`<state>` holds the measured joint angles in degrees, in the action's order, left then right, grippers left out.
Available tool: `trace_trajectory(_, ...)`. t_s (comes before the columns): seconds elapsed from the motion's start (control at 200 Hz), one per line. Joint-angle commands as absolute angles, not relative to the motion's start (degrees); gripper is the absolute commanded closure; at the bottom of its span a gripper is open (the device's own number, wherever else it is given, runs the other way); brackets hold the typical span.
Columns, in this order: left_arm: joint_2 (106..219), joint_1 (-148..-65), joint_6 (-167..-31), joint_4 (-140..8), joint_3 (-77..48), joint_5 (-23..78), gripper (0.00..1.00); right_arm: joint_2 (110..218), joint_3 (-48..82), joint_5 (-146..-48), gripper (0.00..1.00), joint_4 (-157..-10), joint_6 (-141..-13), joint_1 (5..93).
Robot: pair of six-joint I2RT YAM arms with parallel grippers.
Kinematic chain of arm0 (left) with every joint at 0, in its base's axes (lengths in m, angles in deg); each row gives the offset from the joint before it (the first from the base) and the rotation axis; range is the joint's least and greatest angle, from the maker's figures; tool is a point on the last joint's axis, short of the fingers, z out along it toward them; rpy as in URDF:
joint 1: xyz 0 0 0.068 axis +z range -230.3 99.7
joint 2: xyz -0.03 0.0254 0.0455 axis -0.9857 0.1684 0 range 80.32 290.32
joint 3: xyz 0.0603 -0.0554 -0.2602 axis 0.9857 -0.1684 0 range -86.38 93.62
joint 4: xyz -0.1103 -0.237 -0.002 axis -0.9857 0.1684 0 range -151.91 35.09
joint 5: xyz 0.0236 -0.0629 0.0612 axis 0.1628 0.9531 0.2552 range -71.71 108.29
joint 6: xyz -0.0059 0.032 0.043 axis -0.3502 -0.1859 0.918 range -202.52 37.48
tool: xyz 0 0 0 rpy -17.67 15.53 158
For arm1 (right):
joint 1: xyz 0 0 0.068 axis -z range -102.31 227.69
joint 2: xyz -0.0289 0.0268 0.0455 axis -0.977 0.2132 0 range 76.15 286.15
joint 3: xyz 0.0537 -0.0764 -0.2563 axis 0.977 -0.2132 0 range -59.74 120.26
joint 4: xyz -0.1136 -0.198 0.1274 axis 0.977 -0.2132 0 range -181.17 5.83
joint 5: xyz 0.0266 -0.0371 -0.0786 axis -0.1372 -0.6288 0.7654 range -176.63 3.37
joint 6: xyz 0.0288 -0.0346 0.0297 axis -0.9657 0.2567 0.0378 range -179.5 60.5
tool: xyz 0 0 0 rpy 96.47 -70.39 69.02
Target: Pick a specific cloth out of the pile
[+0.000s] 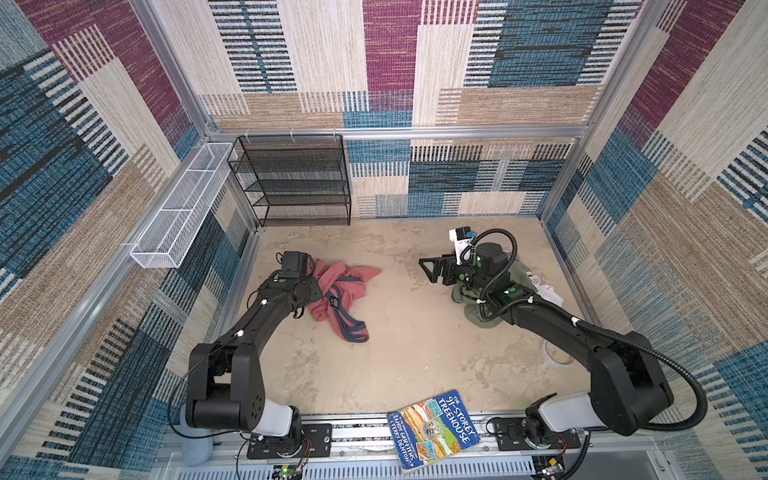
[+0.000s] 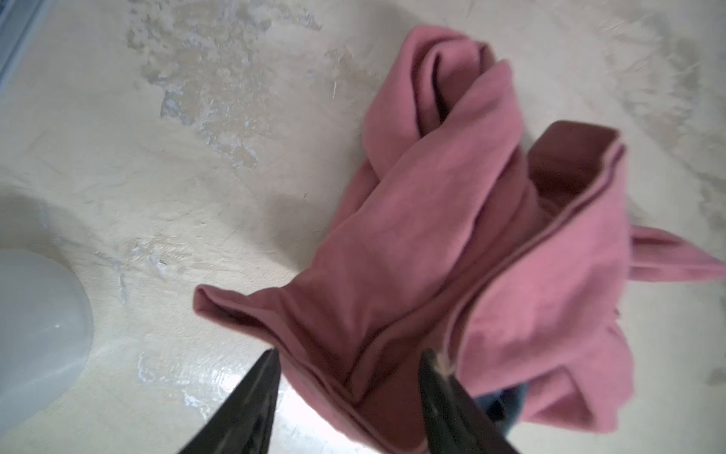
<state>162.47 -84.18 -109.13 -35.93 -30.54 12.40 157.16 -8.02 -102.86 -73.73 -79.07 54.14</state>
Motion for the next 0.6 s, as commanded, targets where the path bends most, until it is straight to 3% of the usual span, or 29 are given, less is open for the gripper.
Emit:
trace_trajectory(0.0, 158.07, -84.22, -107.48, -37.04, -31.91, 10.86, 0.37, 155.5, -7.57, -97.37, 0.0, -75.07, -75.89, 55.82)
trace_trajectory(0.22, 148.59, -84.17, -105.57, -41.16, -35.49, 7.39, 0.34, 152.02, -10.84, -92.77, 0.0, -75.33, -74.76, 62.07)
trace_trajectory(0.596, 147.21, -84.11, -94.15, -62.11, -45.25, 6.99, 0.33, 146.09, -23.26, -77.7, 0.0, -63.25, -66.54, 70.12)
